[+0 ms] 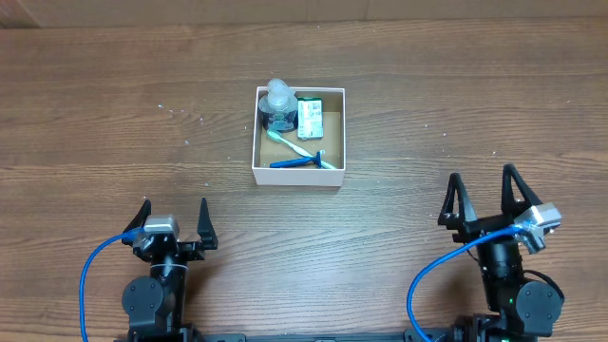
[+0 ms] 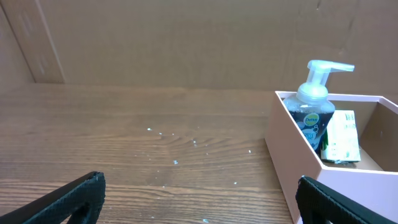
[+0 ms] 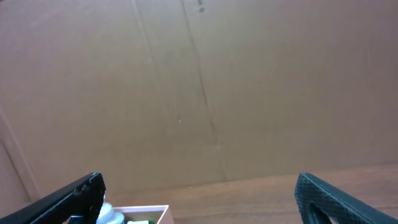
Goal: Pack container
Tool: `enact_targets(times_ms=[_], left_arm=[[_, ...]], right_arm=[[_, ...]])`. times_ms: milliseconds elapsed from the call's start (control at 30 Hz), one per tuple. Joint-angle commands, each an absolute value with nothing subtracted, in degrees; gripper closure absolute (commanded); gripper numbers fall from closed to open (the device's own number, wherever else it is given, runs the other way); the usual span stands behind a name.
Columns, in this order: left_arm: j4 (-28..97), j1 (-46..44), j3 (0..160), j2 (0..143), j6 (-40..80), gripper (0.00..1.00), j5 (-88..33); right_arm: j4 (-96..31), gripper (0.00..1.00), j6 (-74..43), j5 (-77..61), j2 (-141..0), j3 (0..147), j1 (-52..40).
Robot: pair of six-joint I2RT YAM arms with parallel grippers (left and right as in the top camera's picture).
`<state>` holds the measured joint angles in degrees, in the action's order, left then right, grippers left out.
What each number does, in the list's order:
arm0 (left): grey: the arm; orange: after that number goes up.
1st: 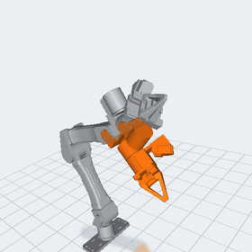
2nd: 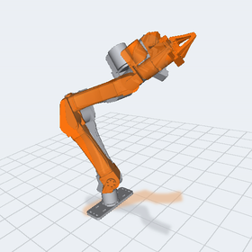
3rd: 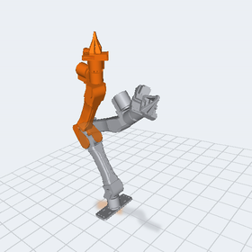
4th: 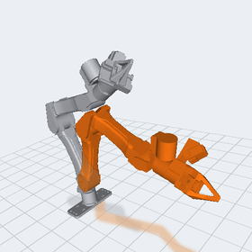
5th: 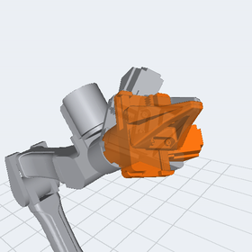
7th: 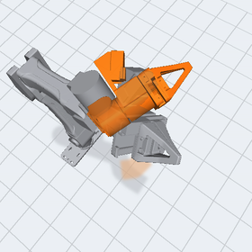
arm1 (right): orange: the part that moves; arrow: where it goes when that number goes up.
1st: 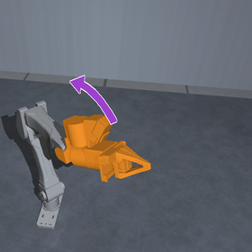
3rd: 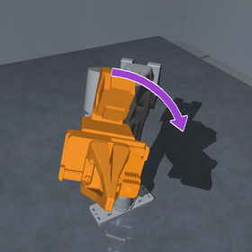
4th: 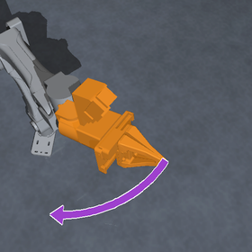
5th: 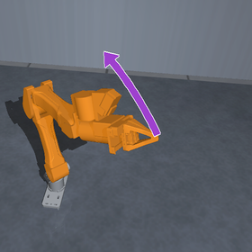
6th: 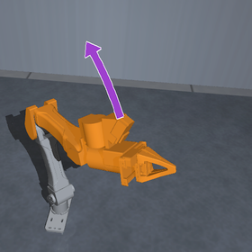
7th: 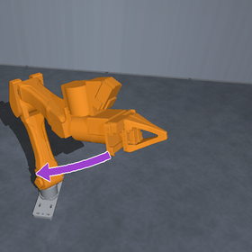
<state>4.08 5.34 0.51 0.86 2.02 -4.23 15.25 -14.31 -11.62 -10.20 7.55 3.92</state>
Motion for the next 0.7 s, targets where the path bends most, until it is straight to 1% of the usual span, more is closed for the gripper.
enact_targets(times_ms=[0, 167, 367, 667], left_arm=[[4.1, 5.6, 0.3, 0.3, 3.0, 0.00, -3.9], [4.1, 5.6, 0.3, 0.3, 3.0, 0.00, -3.9], [4.1, 5.6, 0.3, 0.3, 3.0, 0.00, -3.9], [4.1, 5.6, 0.3, 0.3, 3.0, 0.00, -3.9]], right_arm=[[15.3, 0.00, -14.1, -11.6, -7.0, 4.3, 3.7], [15.3, 0.00, -14.1, -9.0, -5.1, 0.7, 3.7], [10.5, 0.00, -14.2, -4.0, -3.4, 0.4, 3.6], [0.9, 0.00, -14.1, -3.7, -0.1, 0.4, 3.5]])
